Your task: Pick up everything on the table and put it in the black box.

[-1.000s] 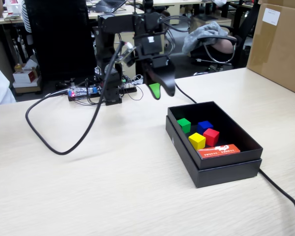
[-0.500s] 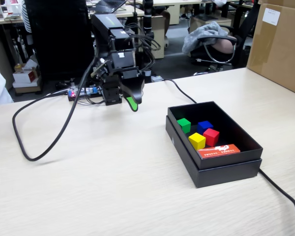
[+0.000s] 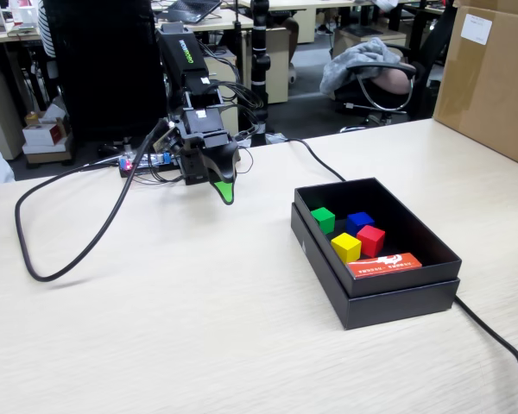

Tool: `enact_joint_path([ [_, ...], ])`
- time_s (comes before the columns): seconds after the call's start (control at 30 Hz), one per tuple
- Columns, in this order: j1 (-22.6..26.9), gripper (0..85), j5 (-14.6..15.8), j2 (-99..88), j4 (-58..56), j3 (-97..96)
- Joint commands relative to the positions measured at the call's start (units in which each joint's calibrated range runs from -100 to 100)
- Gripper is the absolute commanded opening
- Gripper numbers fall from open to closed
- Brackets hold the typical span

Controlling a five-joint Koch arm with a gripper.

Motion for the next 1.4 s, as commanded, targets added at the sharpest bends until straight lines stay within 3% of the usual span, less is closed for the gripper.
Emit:
enact_joint_path([
  [0.0,-0.29,52.1,0.29,-4.64,5.54,-1.50],
  [0.27,-0.93,52.3,0.15,-10.26,9.09,-10.66],
  [0.67,-1.47,52.1,-1.07,-10.72,27.57,-29.15],
  [1.17,-1.81,51.2,-4.25,-9.80,23.69,-32.33],
  [1.37,-1.90,49.6,-7.08,-9.46,22.91,-32.24],
])
